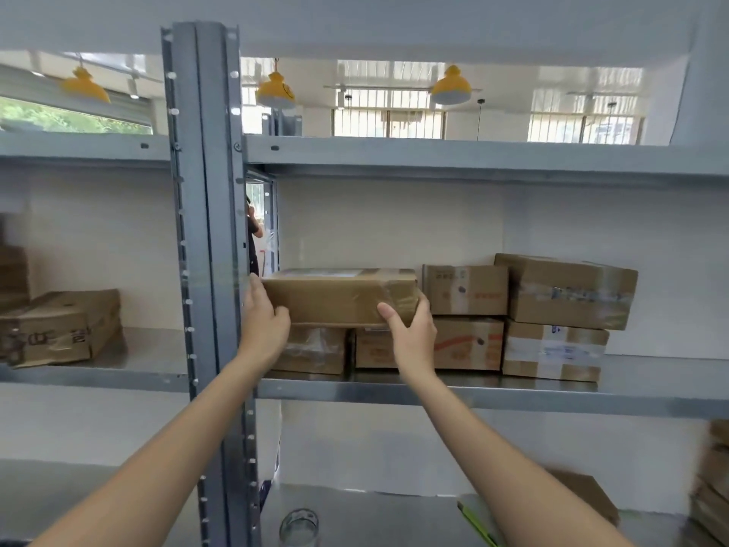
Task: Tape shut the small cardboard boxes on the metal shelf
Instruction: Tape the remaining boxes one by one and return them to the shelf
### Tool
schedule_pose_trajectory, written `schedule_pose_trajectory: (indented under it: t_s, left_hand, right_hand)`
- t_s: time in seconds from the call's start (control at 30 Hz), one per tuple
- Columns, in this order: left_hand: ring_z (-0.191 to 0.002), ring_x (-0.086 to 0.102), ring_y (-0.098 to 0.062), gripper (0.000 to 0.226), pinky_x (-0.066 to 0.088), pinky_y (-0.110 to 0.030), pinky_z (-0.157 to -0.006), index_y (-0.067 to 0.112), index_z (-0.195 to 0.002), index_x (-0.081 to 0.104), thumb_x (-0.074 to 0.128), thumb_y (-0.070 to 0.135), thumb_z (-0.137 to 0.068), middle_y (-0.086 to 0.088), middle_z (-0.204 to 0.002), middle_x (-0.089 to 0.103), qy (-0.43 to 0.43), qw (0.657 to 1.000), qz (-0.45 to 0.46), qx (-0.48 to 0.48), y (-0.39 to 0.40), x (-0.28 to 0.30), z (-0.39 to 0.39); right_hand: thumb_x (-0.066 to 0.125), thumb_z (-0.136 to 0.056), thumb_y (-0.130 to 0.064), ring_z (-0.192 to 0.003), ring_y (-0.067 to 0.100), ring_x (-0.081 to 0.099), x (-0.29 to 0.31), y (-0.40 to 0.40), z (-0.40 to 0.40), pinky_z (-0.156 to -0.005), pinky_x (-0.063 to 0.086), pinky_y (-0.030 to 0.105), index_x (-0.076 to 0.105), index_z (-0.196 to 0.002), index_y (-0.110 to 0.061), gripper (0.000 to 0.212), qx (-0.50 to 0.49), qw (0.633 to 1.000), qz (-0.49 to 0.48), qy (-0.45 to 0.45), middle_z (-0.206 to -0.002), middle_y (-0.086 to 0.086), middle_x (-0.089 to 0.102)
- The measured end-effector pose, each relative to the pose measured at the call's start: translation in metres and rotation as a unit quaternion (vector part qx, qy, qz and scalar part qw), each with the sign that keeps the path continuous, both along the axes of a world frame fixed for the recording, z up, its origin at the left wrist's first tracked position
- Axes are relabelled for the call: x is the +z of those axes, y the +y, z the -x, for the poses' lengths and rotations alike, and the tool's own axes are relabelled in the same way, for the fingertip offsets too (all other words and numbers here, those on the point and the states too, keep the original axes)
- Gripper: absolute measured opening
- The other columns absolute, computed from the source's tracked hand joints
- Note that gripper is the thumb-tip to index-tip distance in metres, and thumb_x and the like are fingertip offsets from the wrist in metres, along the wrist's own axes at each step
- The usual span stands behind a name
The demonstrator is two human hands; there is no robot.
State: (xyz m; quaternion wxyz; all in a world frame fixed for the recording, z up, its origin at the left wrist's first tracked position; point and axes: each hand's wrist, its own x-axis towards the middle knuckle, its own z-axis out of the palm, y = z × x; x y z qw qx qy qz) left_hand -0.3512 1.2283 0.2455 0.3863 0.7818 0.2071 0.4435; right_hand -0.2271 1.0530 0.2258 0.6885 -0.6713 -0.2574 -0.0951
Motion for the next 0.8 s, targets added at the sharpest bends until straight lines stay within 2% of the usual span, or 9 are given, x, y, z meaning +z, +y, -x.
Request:
schedule_pose_trajectory:
  t_s: [0.1, 0.17, 0.27, 0.33, 0.4, 0.47, 0.6, 0.73, 0.8]
  left_hand:
    - [-0.138, 0.017, -0.004, 0.077, 0.025, -0.012, -0.099, 0.026, -0.157, -0.001, 0.043, 0.003, -0.098, 0.008, -0.164, -0.007, 0.022, 0.995, -0.097, 0.013, -0.001, -0.014, -0.003]
    - [-0.134, 0.024, -0.002, 0.078, 0.033, -0.007, -0.09, 0.031, -0.156, 0.005, 0.046, 0.002, -0.096, 0.012, -0.163, -0.008, 0.047, 0.987, -0.152, 0.001, 0.001, -0.024, -0.006]
    - [-0.147, 0.02, -0.017, 0.075, 0.031, -0.021, -0.102, 0.031, -0.156, 0.008, 0.046, 0.004, -0.097, 0.009, -0.163, -0.008, 0.122, 0.982, -0.139, -0.029, 0.01, -0.033, -0.014]
    - [-0.144, 0.029, -0.027, 0.072, 0.033, -0.024, -0.106, 0.027, -0.156, 0.006, 0.044, 0.008, -0.099, 0.0, -0.164, -0.008, 0.183, 0.976, -0.114, -0.036, 0.016, -0.036, -0.018]
    - [-0.136, 0.039, -0.033, 0.071, 0.038, -0.037, -0.112, 0.025, -0.156, 0.004, 0.045, 0.012, -0.099, -0.006, -0.164, -0.007, 0.232, 0.965, -0.12, -0.028, 0.02, -0.039, -0.02]
    - [-0.142, 0.03, -0.034, 0.071, 0.031, -0.045, -0.116, 0.024, -0.157, 0.004, 0.046, 0.016, -0.099, -0.008, -0.164, -0.004, 0.254, 0.957, -0.144, -0.001, 0.024, -0.043, -0.021]
    - [-0.15, 0.007, -0.031, 0.071, 0.016, -0.044, -0.122, 0.02, -0.157, 0.008, 0.048, 0.017, -0.099, -0.011, -0.164, 0.001, 0.244, 0.953, -0.177, 0.033, 0.021, -0.05, -0.026]
    - [-0.151, 0.001, -0.027, 0.07, 0.008, -0.043, -0.123, 0.014, -0.156, 0.01, 0.048, 0.014, -0.098, -0.012, -0.163, 0.005, 0.205, 0.957, -0.198, 0.042, 0.01, -0.053, -0.023]
    - [-0.151, 0.004, -0.026, 0.064, 0.007, -0.041, -0.123, 0.011, -0.155, 0.016, 0.046, 0.014, -0.099, -0.012, -0.163, 0.01, 0.151, 0.963, -0.217, 0.047, 0.0, -0.06, -0.022]
  right_hand:
    - [0.066, -0.085, -0.05, -0.142, 0.021, 0.027, -0.001, 0.02, -0.012, -0.109, 0.025, 0.032, 0.019, -0.153, -0.017, 0.089, 0.006, 1.0, 0.019, 0.013, -0.156, 0.003, 0.03]
    - [0.066, -0.086, -0.049, -0.143, 0.023, 0.026, 0.0, 0.032, -0.018, -0.111, 0.025, 0.035, 0.017, -0.153, -0.016, 0.089, 0.011, 0.999, 0.027, 0.026, -0.156, 0.005, 0.029]
    - [0.066, -0.086, -0.046, -0.143, 0.025, 0.025, 0.001, 0.045, -0.025, -0.114, 0.024, 0.043, 0.018, -0.153, -0.015, 0.088, 0.007, 0.998, 0.034, 0.049, -0.155, 0.008, 0.03]
    - [0.067, -0.087, -0.044, -0.142, 0.026, 0.03, 0.001, 0.051, -0.03, -0.115, 0.026, 0.049, 0.021, -0.152, -0.016, 0.085, 0.002, 0.998, 0.046, 0.052, -0.153, 0.008, 0.035]
    - [0.067, -0.087, -0.045, -0.14, 0.027, 0.032, 0.001, 0.054, -0.034, -0.114, 0.027, 0.054, 0.021, -0.152, -0.017, 0.084, 0.006, 0.997, 0.061, 0.054, -0.152, 0.007, 0.037]
    - [0.066, -0.087, -0.047, -0.141, 0.028, 0.031, 0.002, 0.056, -0.038, -0.114, 0.027, 0.053, 0.017, -0.153, -0.018, 0.087, 0.011, 0.996, 0.076, 0.052, -0.154, 0.006, 0.034]
    - [0.068, -0.084, -0.048, -0.146, 0.028, 0.021, 0.001, 0.058, -0.043, -0.115, 0.022, 0.046, 0.006, -0.155, -0.017, 0.099, 0.025, 0.995, 0.083, 0.059, -0.159, 0.007, 0.021]
    - [0.07, -0.082, -0.05, -0.147, 0.025, 0.016, 0.002, 0.05, -0.039, -0.117, 0.019, 0.042, 0.001, -0.155, -0.016, 0.106, 0.019, 0.996, 0.059, 0.061, -0.162, 0.005, 0.013]
    - [0.07, -0.083, -0.049, -0.148, 0.021, 0.014, -0.004, 0.041, -0.032, -0.117, 0.018, 0.036, 0.003, -0.155, -0.017, 0.103, 0.015, 0.998, 0.023, 0.065, -0.162, 0.003, 0.012]
